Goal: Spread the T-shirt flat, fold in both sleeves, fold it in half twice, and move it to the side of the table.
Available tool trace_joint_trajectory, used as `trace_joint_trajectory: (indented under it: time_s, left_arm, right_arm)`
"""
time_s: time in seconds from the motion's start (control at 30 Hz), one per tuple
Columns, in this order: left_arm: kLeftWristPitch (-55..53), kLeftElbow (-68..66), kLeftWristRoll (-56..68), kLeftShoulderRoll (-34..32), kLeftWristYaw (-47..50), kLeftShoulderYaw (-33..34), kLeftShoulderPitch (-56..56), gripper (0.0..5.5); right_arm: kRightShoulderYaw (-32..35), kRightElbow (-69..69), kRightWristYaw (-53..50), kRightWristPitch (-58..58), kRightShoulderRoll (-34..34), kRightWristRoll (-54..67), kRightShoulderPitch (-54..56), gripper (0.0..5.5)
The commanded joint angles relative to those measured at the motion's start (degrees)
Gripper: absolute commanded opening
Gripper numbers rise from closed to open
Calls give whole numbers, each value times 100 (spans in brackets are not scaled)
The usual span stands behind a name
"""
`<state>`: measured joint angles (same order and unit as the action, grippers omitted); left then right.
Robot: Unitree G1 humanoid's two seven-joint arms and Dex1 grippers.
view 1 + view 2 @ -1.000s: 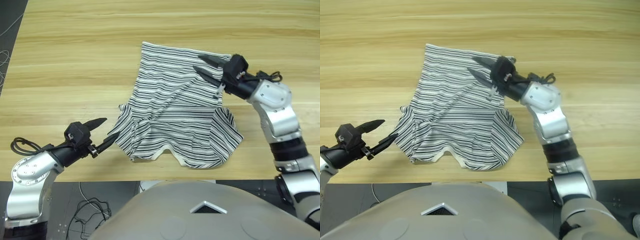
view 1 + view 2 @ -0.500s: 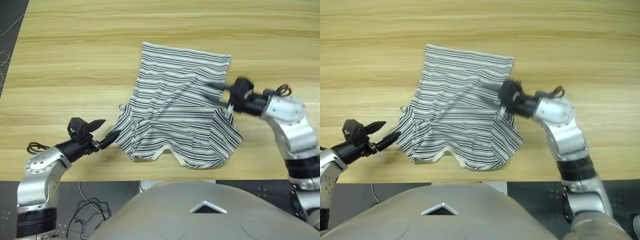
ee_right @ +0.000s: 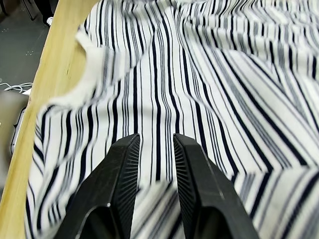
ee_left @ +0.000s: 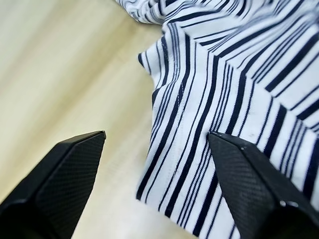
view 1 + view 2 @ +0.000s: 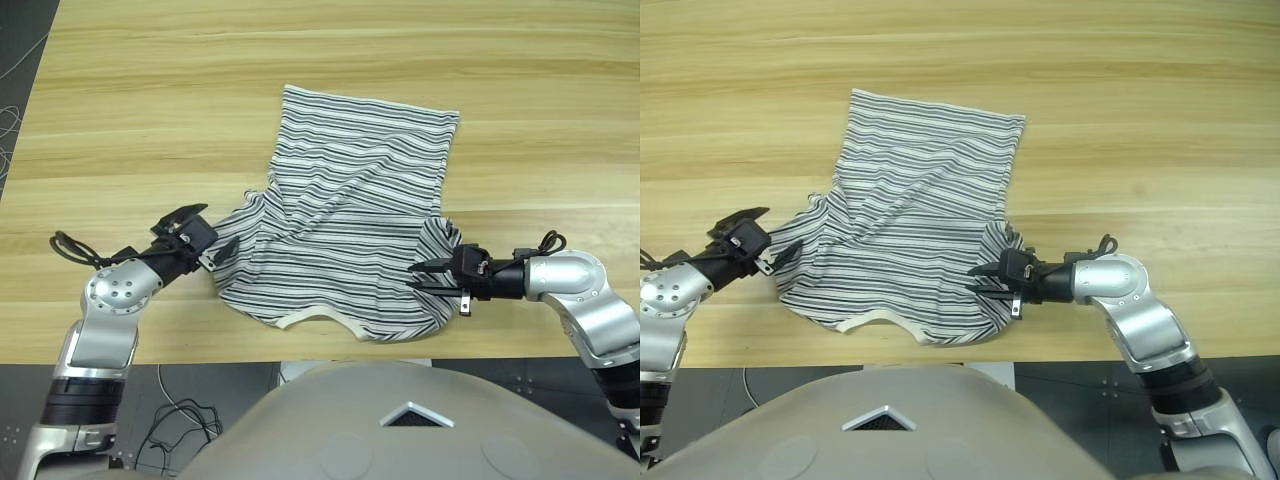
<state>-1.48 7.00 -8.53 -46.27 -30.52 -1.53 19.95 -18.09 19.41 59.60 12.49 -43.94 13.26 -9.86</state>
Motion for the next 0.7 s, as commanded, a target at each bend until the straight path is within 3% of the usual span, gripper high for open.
trace_joint_trajectory:
  time_s: [0.03, 0.23, 0.7]
  left_arm:
    - [-1, -458, -1460, -468, 144, -749, 534, 380]
    - [0, -47, -1533, -678, 169, -494, 994, 380]
    - [-215, 1267, -1624, -556, 310, 261, 1919, 380]
  right_arm:
    - [-41, -125, 21, -33, -225, -359, 66, 121]
    - [-163, -564, 219, -356, -613, -947, -12, 121]
    - [49, -734, 777, -560, -1297, -959, -65, 121]
